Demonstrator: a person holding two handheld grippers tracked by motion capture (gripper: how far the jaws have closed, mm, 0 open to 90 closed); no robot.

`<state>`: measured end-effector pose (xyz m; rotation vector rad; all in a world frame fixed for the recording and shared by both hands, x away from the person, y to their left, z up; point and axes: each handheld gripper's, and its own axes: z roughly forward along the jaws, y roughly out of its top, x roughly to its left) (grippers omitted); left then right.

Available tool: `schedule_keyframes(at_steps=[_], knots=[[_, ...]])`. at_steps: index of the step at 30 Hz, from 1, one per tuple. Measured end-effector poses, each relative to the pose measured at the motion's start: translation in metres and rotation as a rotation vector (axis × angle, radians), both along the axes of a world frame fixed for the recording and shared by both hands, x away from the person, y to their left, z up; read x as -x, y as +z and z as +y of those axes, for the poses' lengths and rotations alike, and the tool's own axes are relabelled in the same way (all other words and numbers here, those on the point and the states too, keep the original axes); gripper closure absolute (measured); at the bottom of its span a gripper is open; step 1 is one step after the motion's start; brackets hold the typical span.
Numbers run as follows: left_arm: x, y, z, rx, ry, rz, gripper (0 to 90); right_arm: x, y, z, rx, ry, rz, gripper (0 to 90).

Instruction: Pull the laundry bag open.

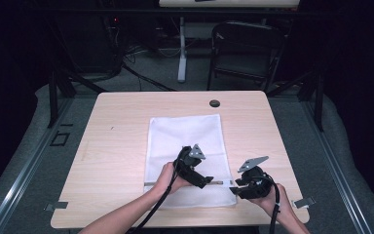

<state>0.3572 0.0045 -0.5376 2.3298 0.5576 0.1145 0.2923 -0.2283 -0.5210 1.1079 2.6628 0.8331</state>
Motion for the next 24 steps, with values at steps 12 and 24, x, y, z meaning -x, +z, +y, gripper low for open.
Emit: schedule_keyframes(at_steps=[12,24], knots=[[0.009,-0.011,-0.018,-0.01,-0.115,-0.013,38.9,-0.008,-0.016,0.012,0.067,0.007,0.004,90.0],[0.009,-0.023,-0.029,-0.024,-0.169,-0.008,60.5,-0.022,-0.034,0.014,0.068,-0.019,0.048,90.0]])
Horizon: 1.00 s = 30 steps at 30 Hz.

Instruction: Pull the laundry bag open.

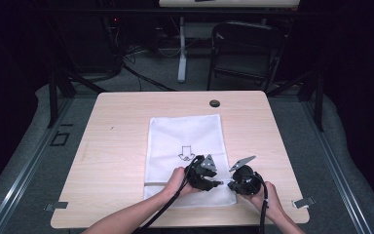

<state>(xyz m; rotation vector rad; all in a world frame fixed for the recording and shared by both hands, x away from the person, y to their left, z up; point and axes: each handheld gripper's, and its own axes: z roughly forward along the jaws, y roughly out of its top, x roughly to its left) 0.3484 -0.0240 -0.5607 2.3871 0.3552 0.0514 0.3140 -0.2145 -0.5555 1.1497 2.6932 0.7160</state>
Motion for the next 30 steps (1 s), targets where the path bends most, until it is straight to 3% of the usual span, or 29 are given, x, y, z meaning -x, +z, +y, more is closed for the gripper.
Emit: schedule_keyframes(at_steps=[4,7,12,16,18,23,25,27,30], knots=[[0.001,-0.005,-0.007,-0.005,-0.025,-0.024,64.9,-0.001,-0.002,-0.001,-0.021,-0.021,0.021,90.0],[0.002,-0.009,-0.012,-0.017,-0.04,-0.022,66.7,-0.001,-0.003,-0.002,-0.041,-0.028,0.032,90.0],[0.0,-0.013,-0.013,0.007,-0.053,-0.001,80.0,-0.002,-0.002,-0.004,-0.036,-0.026,0.037,90.0],[-0.001,-0.014,-0.012,0.02,-0.052,0.003,81.1,-0.002,-0.003,-0.003,-0.045,-0.027,0.034,90.0],[0.0,-0.014,-0.012,0.015,-0.056,-0.013,81.3,-0.002,0.001,-0.004,-0.04,-0.024,0.021,90.0],[0.001,-0.014,-0.011,0.022,-0.058,-0.01,81.3,-0.005,0.01,-0.003,-0.057,-0.046,-0.056,90.0],[0.001,-0.015,-0.01,0.017,-0.045,-0.016,81.4,-0.009,0.008,0.0,-0.056,-0.051,-0.042,90.0],[0.001,-0.016,-0.01,0.041,-0.045,-0.005,81.4,-0.011,0.004,0.004,-0.036,-0.041,-0.014,90.0],[0.002,-0.015,-0.011,0.025,-0.05,-0.024,81.5,-0.01,0.0,0.006,-0.005,-0.03,-0.023,90.0]])
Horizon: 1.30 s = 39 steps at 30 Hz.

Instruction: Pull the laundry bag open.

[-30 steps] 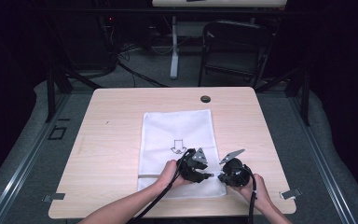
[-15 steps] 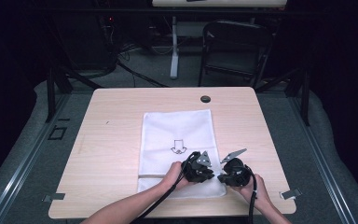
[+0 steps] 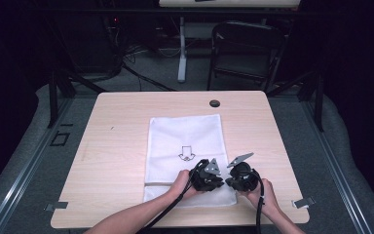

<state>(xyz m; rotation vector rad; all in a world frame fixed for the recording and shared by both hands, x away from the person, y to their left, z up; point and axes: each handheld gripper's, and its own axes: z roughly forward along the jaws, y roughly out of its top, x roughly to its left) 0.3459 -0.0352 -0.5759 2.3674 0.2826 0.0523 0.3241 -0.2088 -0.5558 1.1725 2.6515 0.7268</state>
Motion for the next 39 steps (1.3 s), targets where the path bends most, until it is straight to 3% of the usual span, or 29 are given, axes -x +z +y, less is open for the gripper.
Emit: schedule_keyframes(at_steps=[1,3,4,7,15,18,19,25,28,29,32,34,37,39], knots=[[0.001,0.001,0.0,-0.019,0.009,-0.003,81.6,-0.001,-0.001,0.0,-0.017,-0.01,0.013,90.0],[0.002,0.001,-0.001,-0.009,0.005,-0.005,81.7,-0.003,-0.001,-0.003,-0.018,-0.02,0.029,90.0],[0.002,0.001,-0.001,-0.009,0.005,-0.003,81.7,-0.003,-0.002,-0.004,-0.046,-0.025,0.038,90.0],[0.001,0.001,0.001,-0.01,0.002,0.005,81.7,-0.003,-0.003,-0.006,-0.056,-0.031,0.033,90.0],[0.001,0.002,0.002,-0.016,-0.016,-0.005,81.8,-0.003,-0.004,-0.007,-0.053,-0.026,0.029,90.0],[0.002,0.002,0.002,-0.017,-0.015,-0.005,81.8,-0.003,-0.005,-0.008,-0.077,-0.029,0.032,90.0],[0.001,0.002,0.002,-0.015,-0.017,-0.007,81.8,-0.003,-0.003,-0.008,-0.043,-0.018,0.032,90.0],[-0.001,0.003,0.004,-0.028,-0.045,0.001,81.9,-0.001,-0.006,-0.006,-0.093,-0.039,0.026,90.0],[-0.001,0.004,0.004,-0.028,-0.053,-0.005,81.9,-0.002,-0.004,-0.006,-0.069,-0.029,0.034,90.0],[-0.002,0.004,0.003,-0.029,-0.055,-0.009,81.9,-0.001,-0.006,-0.005,-0.087,-0.043,0.028,90.0],[-0.002,0.006,0.004,-0.041,-0.07,-0.007,81.9,-0.001,-0.005,-0.007,-0.069,-0.032,0.036,90.0],[-0.002,0.006,0.005,-0.047,-0.075,-0.008,81.9,-0.001,-0.006,-0.006,-0.091,-0.033,0.033,90.0],[-0.005,0.007,0.01,-0.044,-0.062,0.006,81.9,-0.001,-0.005,-0.007,-0.075,-0.03,0.041,90.0],[-0.003,0.008,0.013,-0.055,-0.072,-0.006,81.9,-0.001,-0.005,-0.007,-0.088,-0.036,0.043,90.0]])
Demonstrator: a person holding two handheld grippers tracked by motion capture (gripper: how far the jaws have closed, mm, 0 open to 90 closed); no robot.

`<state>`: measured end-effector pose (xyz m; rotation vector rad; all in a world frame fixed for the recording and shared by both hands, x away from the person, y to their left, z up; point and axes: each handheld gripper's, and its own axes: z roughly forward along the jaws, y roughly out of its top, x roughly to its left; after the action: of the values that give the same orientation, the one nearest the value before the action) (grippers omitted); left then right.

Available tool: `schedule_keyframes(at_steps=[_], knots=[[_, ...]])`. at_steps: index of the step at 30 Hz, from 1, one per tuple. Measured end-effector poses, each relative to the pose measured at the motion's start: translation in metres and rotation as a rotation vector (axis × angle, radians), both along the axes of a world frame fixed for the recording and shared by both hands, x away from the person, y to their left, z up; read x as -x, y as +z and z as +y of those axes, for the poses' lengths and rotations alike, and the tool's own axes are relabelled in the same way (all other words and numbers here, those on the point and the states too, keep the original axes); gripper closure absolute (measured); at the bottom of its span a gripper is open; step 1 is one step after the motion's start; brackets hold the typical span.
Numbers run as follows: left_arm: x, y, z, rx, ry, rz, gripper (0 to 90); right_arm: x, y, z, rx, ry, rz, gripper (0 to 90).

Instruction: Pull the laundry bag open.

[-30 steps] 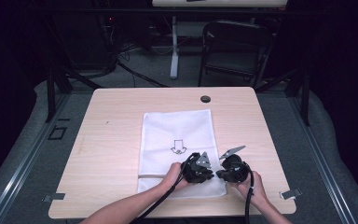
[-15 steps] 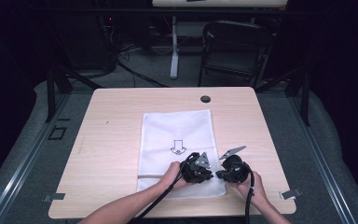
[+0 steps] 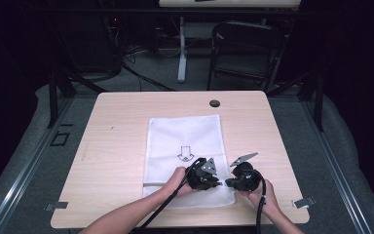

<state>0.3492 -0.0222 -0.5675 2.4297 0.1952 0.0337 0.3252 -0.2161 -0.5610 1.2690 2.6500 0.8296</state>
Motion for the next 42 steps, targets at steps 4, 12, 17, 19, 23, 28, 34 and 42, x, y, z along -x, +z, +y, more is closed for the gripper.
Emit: schedule_keyframes(at_steps=[4,12,17,19,23,28,34,42], knots=[[-0.002,-0.001,0.003,0.009,0.009,0.023,81.8,0.0,0.0,0.001,0.011,0.01,-0.005,90.0],[-0.001,0.0,0.011,0.005,0.01,0.024,81.8,0.001,0.0,0.0,0.009,0.022,-0.019,90.0],[-0.001,0.001,0.012,0.003,0.011,0.024,81.7,0.001,0.0,0.001,0.014,0.028,-0.02,90.0],[-0.001,0.001,0.014,-0.001,0.015,0.028,81.7,0.001,0.0,0.001,0.027,0.032,-0.025,90.0],[-0.002,0.002,0.018,-0.002,0.023,0.035,81.7,0.0,0.0,0.0,0.012,0.031,-0.019,90.0],[-0.001,0.002,0.02,-0.009,0.027,0.034,81.7,0.001,0.0,0.002,0.026,0.037,-0.03,90.0],[-0.001,0.004,0.024,-0.015,0.039,0.035,81.7,0.001,0.001,0.002,0.042,0.042,-0.033,90.0],[0.0,0.004,0.033,-0.005,0.045,0.041,81.7,0.001,0.001,0.002,0.043,0.039,-0.03,90.0]])
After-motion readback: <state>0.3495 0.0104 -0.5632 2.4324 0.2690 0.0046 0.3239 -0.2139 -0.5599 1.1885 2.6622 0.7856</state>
